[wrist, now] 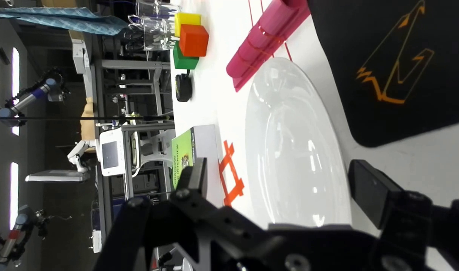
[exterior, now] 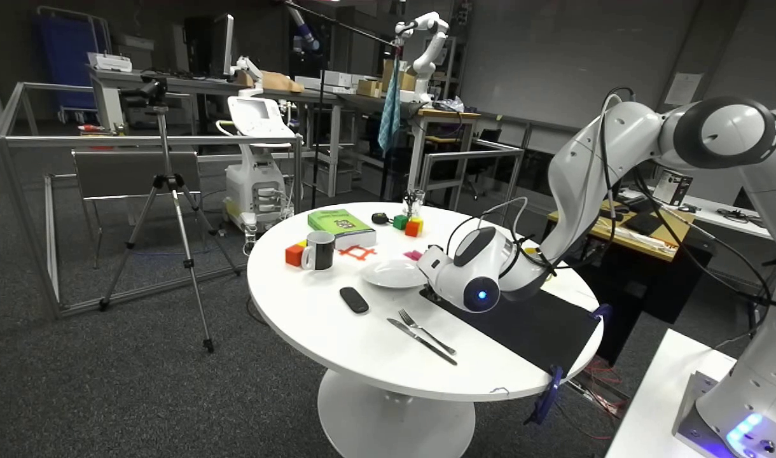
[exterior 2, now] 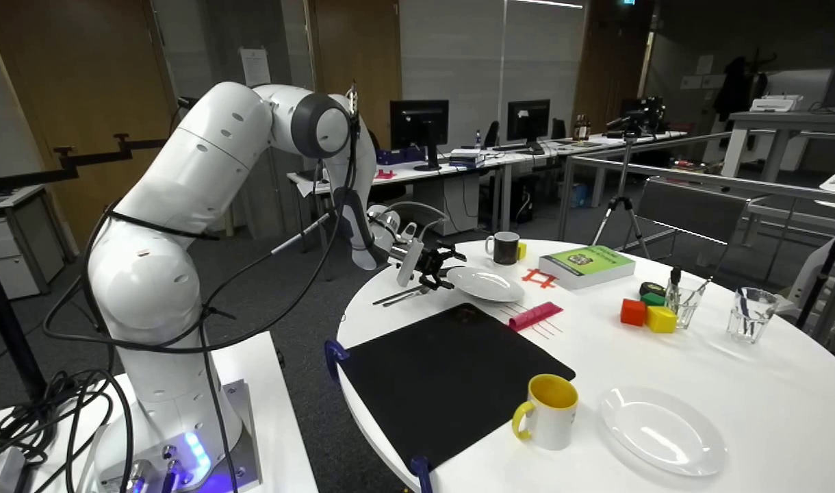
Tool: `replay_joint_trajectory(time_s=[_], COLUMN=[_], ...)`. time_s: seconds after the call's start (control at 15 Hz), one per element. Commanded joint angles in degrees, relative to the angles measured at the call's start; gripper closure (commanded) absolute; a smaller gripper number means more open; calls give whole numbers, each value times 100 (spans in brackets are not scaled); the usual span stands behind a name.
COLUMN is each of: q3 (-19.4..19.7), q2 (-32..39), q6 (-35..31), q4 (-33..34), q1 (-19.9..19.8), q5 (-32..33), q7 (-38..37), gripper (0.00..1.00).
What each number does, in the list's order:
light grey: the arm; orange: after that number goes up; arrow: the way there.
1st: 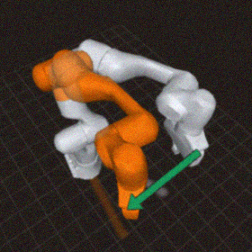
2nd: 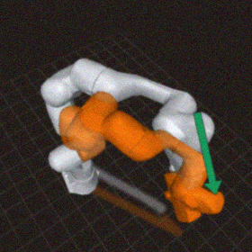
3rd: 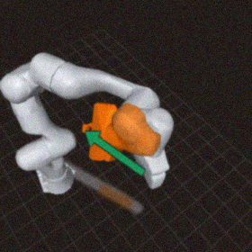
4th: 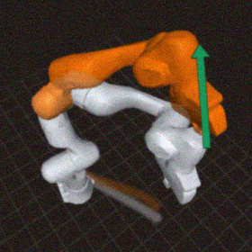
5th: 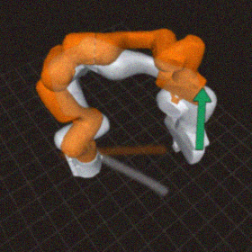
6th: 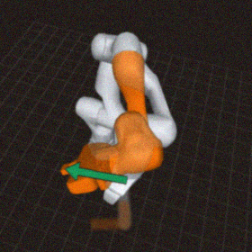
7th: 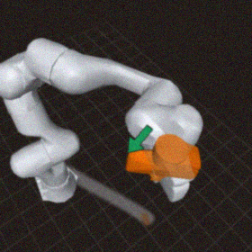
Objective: Move the plate to the left
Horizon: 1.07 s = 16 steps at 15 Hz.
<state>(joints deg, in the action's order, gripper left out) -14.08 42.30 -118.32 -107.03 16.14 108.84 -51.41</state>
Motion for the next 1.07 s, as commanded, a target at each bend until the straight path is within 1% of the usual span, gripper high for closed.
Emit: replay_joint_trajectory(time_s=[0.0, 0.27, 0.73, 1.0], q3=[-75, -64, -43, -33], q2=[-317, -241, -124, -95], q6=[-169, -247, -739, -844], q4=[-306, -254, -115, -95], q1=[-174, -246, -409, -453], q5=[-35, -13, -23, -35], q7=[-112, -142, -128, -120], gripper=[0, 0, 0, 0])
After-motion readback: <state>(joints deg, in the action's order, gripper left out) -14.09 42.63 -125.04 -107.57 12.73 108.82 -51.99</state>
